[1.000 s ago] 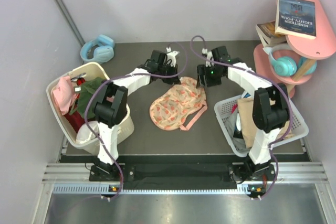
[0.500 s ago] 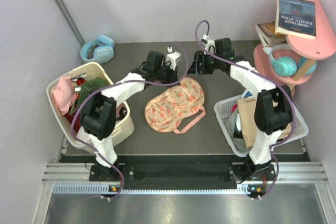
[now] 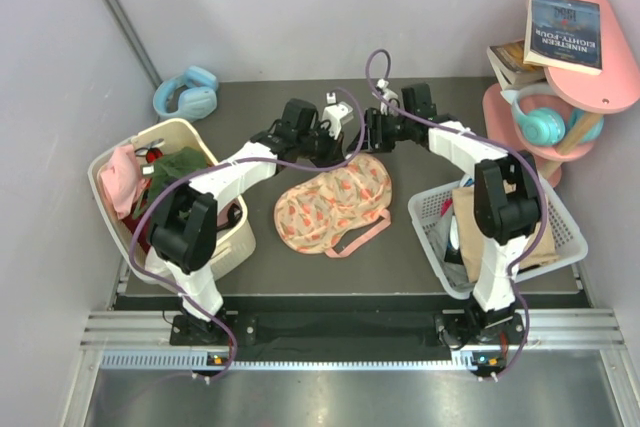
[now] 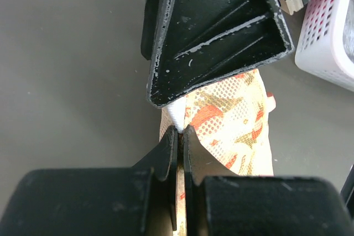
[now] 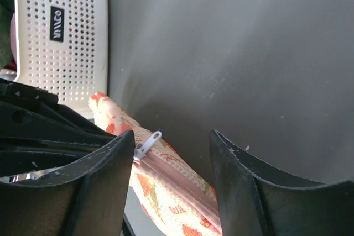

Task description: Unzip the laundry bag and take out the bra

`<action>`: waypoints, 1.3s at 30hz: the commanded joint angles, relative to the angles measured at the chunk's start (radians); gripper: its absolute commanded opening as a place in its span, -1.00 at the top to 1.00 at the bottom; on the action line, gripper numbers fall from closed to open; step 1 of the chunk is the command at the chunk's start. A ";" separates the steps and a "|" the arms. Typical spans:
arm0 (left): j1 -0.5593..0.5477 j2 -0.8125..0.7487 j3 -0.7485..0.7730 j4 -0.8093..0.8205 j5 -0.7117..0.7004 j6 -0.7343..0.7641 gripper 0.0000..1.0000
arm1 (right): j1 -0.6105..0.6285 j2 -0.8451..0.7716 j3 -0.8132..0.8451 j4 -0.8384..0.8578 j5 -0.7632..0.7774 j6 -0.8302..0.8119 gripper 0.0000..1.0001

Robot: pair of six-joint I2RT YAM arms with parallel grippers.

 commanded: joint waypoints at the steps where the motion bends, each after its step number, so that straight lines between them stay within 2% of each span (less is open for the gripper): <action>1: -0.009 -0.060 -0.003 0.029 0.025 0.025 1.00 | 0.010 0.017 0.033 0.034 -0.096 0.000 -0.09; 8: -0.016 -0.066 -0.012 0.021 0.013 0.018 1.00 | 0.013 0.006 -0.025 0.173 -0.208 0.089 0.18; 15: -0.018 -0.074 -0.022 0.020 -0.012 0.015 1.00 | 0.017 0.012 -0.041 0.158 -0.250 0.088 0.42; 19: -0.018 -0.074 -0.026 0.021 -0.016 0.013 1.00 | 0.017 -0.006 -0.053 0.149 -0.222 0.074 0.80; 22: -0.018 -0.069 -0.031 0.018 -0.023 0.013 1.00 | 0.019 -0.020 -0.061 0.158 -0.193 0.078 1.00; 28: -0.018 -0.051 -0.042 -0.006 -0.058 0.012 1.00 | 0.013 -0.061 -0.087 0.213 -0.107 0.115 1.00; 35: -0.016 -0.045 -0.049 -0.020 -0.110 -0.013 1.00 | -0.007 -0.107 -0.116 0.180 0.051 0.097 1.00; 39: -0.012 -0.020 -0.029 -0.040 -0.072 -0.034 1.00 | -0.020 -0.144 -0.137 0.189 0.111 0.094 1.00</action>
